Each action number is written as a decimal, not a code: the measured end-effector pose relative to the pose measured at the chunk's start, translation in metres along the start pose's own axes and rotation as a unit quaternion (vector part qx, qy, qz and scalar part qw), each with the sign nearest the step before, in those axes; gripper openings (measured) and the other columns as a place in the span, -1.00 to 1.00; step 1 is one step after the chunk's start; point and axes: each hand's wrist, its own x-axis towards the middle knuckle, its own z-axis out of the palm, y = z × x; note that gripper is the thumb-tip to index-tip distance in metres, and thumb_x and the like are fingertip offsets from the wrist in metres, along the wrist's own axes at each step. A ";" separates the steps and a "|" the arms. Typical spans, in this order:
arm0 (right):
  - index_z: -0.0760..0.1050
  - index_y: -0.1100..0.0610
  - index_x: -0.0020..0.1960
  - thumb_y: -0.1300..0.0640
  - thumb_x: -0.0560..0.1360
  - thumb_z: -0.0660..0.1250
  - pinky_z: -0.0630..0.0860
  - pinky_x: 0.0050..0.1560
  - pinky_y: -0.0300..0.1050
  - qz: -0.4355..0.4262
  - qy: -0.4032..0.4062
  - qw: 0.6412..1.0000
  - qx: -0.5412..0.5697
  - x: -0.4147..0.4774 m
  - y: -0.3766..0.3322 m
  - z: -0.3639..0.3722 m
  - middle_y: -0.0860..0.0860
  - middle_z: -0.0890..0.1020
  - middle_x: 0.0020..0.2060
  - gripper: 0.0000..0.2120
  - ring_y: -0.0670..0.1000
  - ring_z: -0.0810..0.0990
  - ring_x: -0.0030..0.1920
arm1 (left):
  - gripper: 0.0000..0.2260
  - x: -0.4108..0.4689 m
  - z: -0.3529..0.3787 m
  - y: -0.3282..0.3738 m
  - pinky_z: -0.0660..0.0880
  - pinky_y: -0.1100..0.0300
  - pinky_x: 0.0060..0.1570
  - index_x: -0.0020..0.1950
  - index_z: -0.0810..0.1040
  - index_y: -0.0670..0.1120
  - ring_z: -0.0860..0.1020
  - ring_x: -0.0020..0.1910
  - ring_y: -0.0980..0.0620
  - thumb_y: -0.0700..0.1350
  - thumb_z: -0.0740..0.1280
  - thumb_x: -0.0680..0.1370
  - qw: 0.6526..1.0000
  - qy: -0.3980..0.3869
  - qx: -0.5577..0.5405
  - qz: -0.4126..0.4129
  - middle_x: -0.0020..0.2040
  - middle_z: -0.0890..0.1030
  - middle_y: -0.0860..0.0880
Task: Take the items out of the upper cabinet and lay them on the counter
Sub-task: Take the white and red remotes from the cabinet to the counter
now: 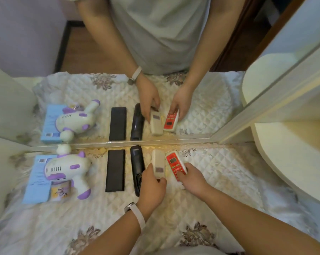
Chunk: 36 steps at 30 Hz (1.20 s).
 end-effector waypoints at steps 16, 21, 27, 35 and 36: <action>0.47 0.06 0.21 -0.08 0.56 0.18 0.49 0.03 -0.03 -0.213 -0.050 0.947 -0.233 -0.048 0.017 -0.056 0.06 0.52 0.09 -0.69 0.09 0.53 0.10 | -0.60 -0.121 -0.006 0.019 0.47 0.06 0.17 0.30 0.52 -0.10 0.53 0.17 -0.05 -0.07 0.32 0.47 0.936 0.168 0.286 0.113 0.21 0.56 -0.03; 0.44 0.06 0.32 -0.11 0.58 0.14 0.46 0.12 -0.02 -0.413 -0.049 0.846 -0.333 -0.072 -0.006 -0.052 0.01 0.51 0.21 -0.60 0.08 0.47 0.21 | -0.62 -0.173 -0.017 0.009 0.50 -0.11 0.17 0.27 0.54 -0.09 0.54 0.17 -0.15 -0.05 0.33 0.47 0.884 0.263 0.368 0.119 0.23 0.57 -0.11; 0.58 0.14 0.16 -0.10 0.49 0.20 0.58 -0.10 0.04 -0.614 -0.048 0.690 -0.381 -0.119 -0.037 -0.025 0.10 0.64 0.05 -0.59 0.15 0.61 0.02 | -0.62 -0.250 -0.035 -0.015 0.49 -0.15 0.16 0.21 0.58 -0.11 0.54 0.17 -0.17 0.01 0.20 0.48 0.839 0.343 0.414 0.086 0.19 0.59 -0.16; 0.56 0.12 0.17 -0.14 0.49 0.18 0.51 0.03 0.05 -0.740 -0.084 0.566 -0.355 -0.228 -0.060 0.032 0.10 0.61 0.12 -0.57 0.16 0.56 0.12 | -0.63 -0.362 -0.042 -0.068 0.33 -0.05 0.24 0.24 0.57 -0.08 0.49 0.21 -0.13 0.04 0.24 0.51 0.817 0.424 0.391 0.004 0.22 0.57 -0.13; 0.56 0.12 0.18 -0.14 0.49 0.19 0.50 0.04 0.05 -0.752 -0.091 0.554 -0.346 -0.243 -0.059 0.041 0.10 0.61 0.13 -0.57 0.16 0.56 0.13 | -0.62 -0.377 -0.042 -0.075 0.36 -0.07 0.25 0.25 0.57 -0.08 0.50 0.22 -0.14 0.07 0.22 0.52 0.816 0.431 0.384 -0.015 0.23 0.57 -0.13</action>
